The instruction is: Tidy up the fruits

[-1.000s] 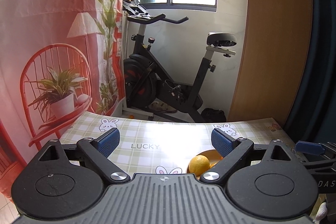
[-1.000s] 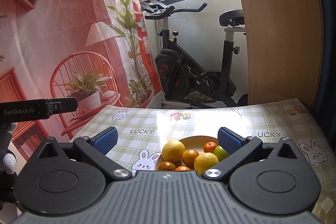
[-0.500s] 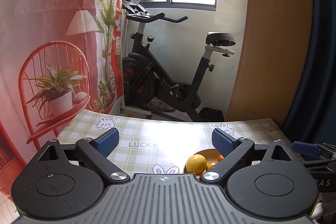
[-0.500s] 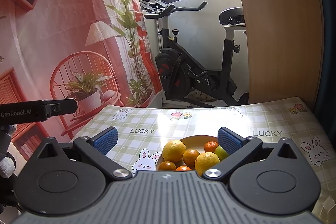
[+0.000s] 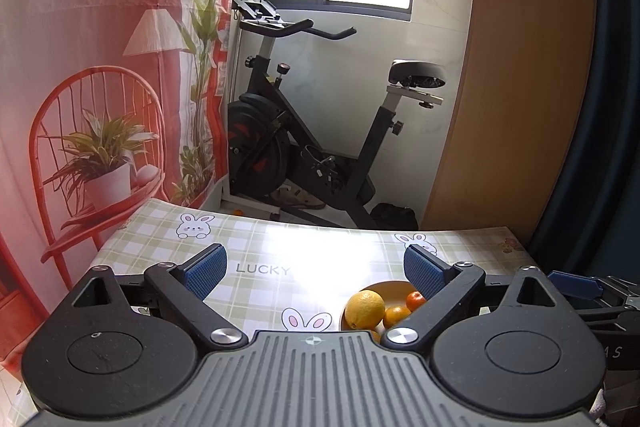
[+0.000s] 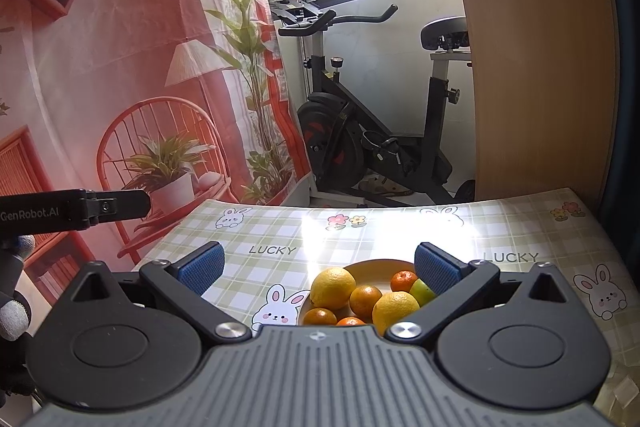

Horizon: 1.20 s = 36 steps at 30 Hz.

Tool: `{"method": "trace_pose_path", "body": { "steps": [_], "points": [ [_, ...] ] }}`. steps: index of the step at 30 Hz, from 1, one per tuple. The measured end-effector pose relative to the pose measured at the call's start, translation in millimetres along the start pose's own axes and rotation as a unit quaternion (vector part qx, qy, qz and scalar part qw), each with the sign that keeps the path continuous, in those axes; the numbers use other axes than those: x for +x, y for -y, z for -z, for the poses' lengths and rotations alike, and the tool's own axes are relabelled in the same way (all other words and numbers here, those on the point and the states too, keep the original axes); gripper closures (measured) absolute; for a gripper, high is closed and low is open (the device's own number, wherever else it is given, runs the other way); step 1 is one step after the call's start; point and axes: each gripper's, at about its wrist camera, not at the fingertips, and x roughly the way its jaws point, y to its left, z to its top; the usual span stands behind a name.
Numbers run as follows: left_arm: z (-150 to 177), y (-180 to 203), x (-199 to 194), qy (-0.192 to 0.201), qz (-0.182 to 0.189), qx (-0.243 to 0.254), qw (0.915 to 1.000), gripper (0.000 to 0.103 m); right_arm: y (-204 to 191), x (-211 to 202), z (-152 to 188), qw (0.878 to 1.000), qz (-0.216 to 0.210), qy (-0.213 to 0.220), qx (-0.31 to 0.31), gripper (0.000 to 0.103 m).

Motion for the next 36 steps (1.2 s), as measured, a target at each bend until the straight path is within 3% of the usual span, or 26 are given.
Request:
{"method": "trace_pose_path", "body": {
  "steps": [36],
  "points": [
    [3.6, 1.5, -0.7, -0.003, -0.006, -0.005, 1.0000, 0.006, 2.7, -0.3, 1.5, 1.000, 0.000, -0.002, 0.001, 0.000]
  ]
}}
